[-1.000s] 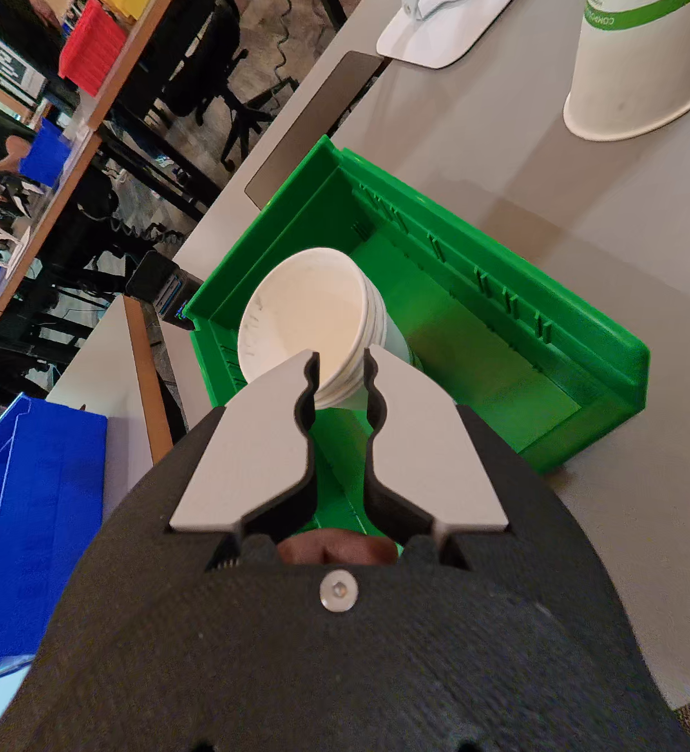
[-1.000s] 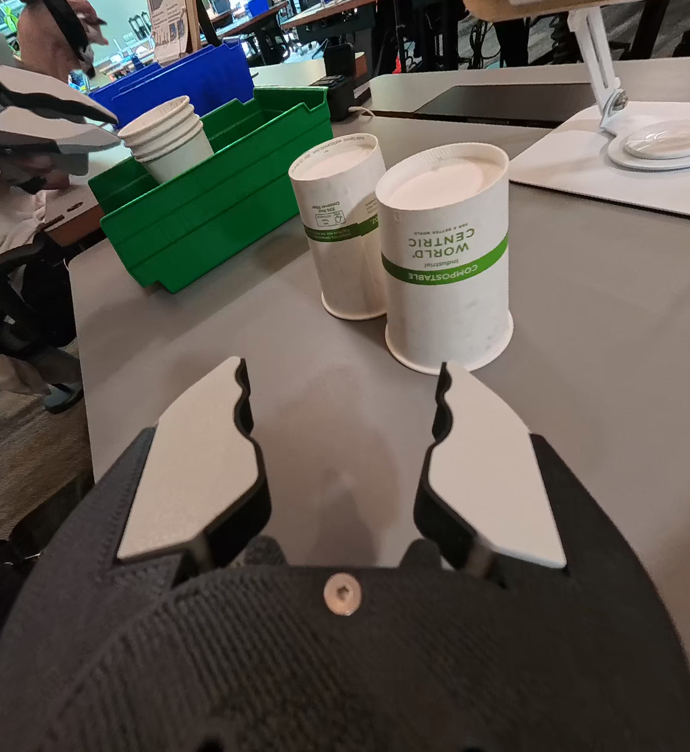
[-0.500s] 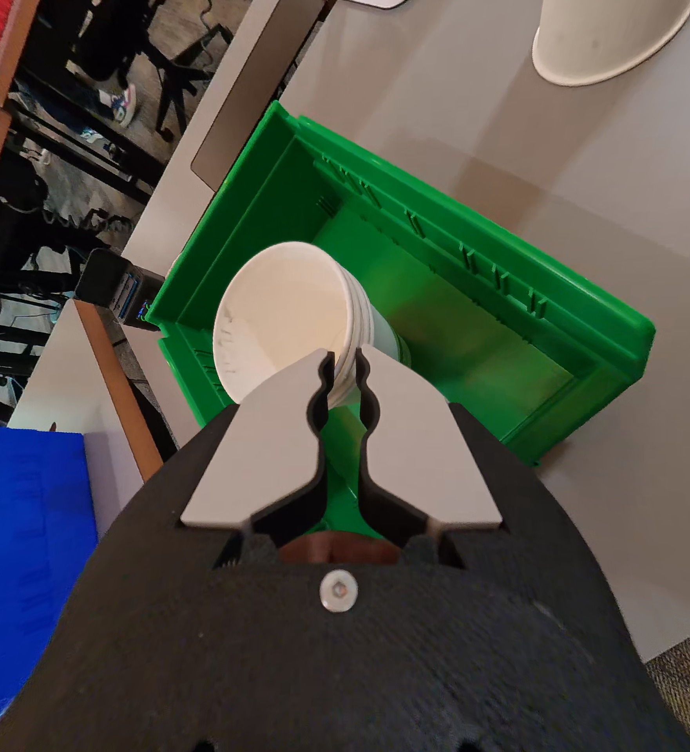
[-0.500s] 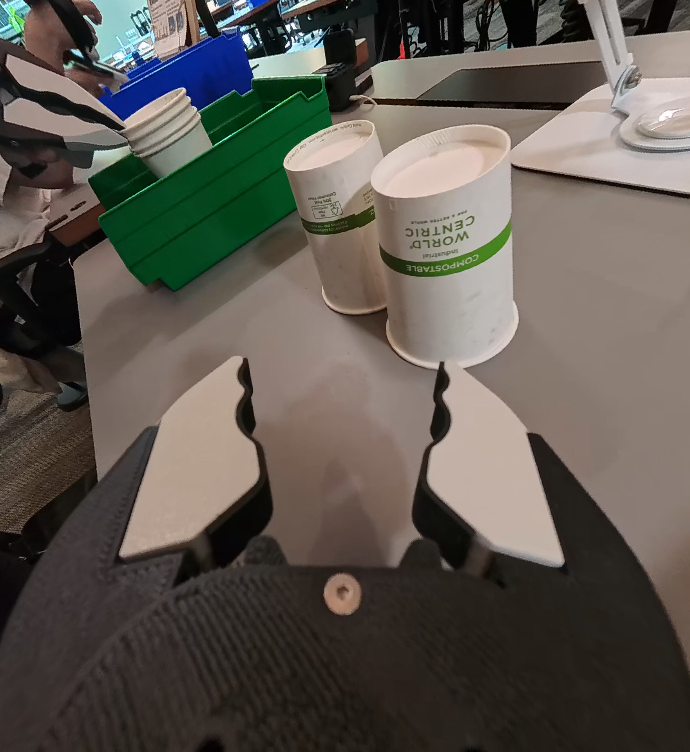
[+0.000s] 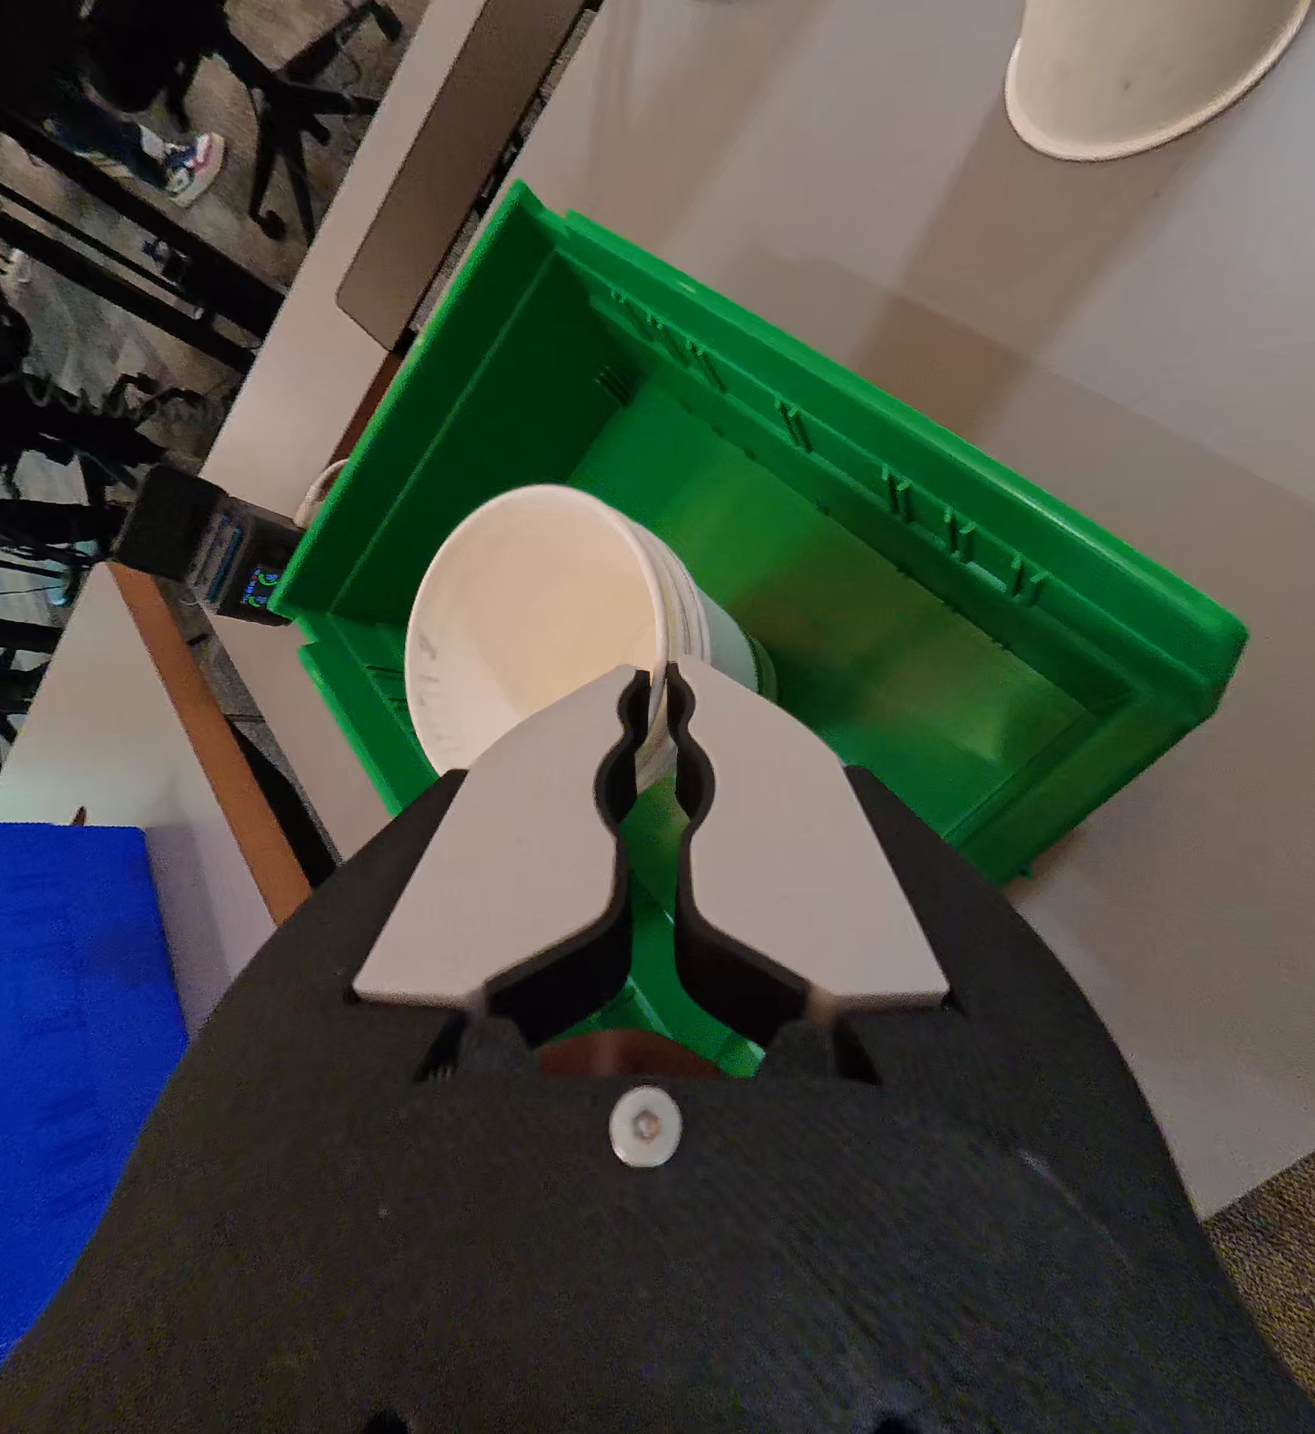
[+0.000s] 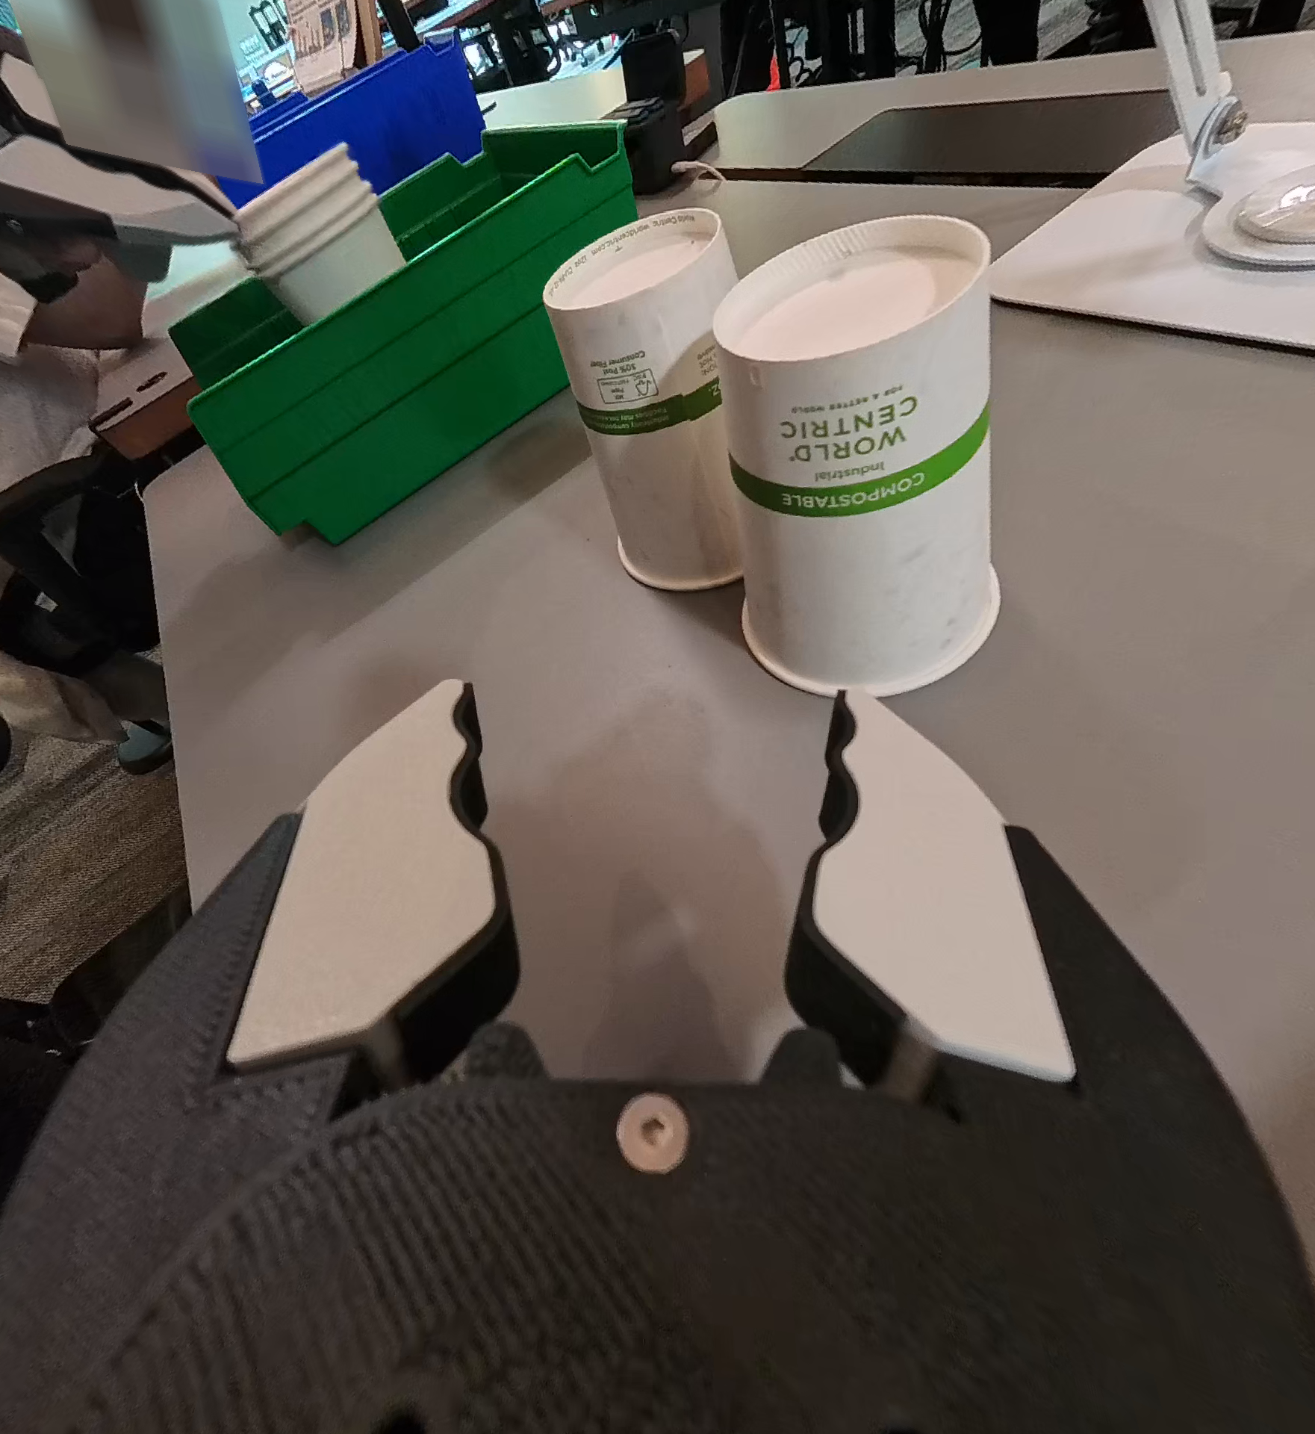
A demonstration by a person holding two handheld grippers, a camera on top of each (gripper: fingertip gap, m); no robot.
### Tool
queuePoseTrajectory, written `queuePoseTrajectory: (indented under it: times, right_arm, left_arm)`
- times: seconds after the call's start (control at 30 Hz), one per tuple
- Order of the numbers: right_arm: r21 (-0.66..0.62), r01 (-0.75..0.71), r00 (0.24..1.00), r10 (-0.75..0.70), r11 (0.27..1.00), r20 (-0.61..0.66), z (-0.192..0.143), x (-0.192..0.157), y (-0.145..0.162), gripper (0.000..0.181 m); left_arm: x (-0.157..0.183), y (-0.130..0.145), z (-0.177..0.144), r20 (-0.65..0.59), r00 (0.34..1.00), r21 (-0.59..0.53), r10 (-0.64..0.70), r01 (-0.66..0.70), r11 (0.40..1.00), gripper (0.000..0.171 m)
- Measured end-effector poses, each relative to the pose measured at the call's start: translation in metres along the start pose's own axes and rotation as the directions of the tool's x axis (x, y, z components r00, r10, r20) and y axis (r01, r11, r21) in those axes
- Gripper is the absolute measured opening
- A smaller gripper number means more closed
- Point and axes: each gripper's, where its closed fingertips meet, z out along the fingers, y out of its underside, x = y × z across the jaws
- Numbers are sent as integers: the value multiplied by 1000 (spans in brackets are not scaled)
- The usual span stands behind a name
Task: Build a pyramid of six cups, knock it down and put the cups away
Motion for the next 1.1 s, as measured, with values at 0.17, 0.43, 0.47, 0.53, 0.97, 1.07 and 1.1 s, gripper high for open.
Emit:
queuePoseTrajectory:
  times: [0.17, 0.43, 0.47, 0.53, 0.97, 1.07, 1.1]
  right_arm:
    - [2, 0, 1000, 0, 1000, -1, 0, 0, -1, 87]
    - [0, 3, 1000, -3, 1000, 2, 0, -1, -1, 86]
    - [0, 4, 1000, -4, 1000, 2, 0, -2, -1, 86]
    - [1, 4, 1000, -4, 1000, 4, 0, -3, -1, 86]
    - [51, -23, 995, 18, 998, 101, 3, -30, -9, 88]
    - [111, -95, 972, 67, 989, 226, 2, -56, -20, 95]
    - [136, -130, 959, 90, 982, 269, 1, -64, -25, 98]
  left_arm:
    - [-20, -4, -10, 106, 994, 19, -14, 12, 1000, 5]
    - [-66, -35, -54, 359, 928, 179, -99, 36, 983, 5]
    - [-71, -41, -62, 385, 915, 210, -122, 42, 977, 5]
    - [-83, -51, -78, 444, 879, 271, -174, 53, 961, 5]
    - [-39, -151, -121, 244, 901, 580, -358, 161, 799, 5]
    - [-6, -185, -118, 136, 929, 625, -343, 189, 757, 4]
    - [7, -196, -115, 96, 937, 640, -335, 199, 742, 4]
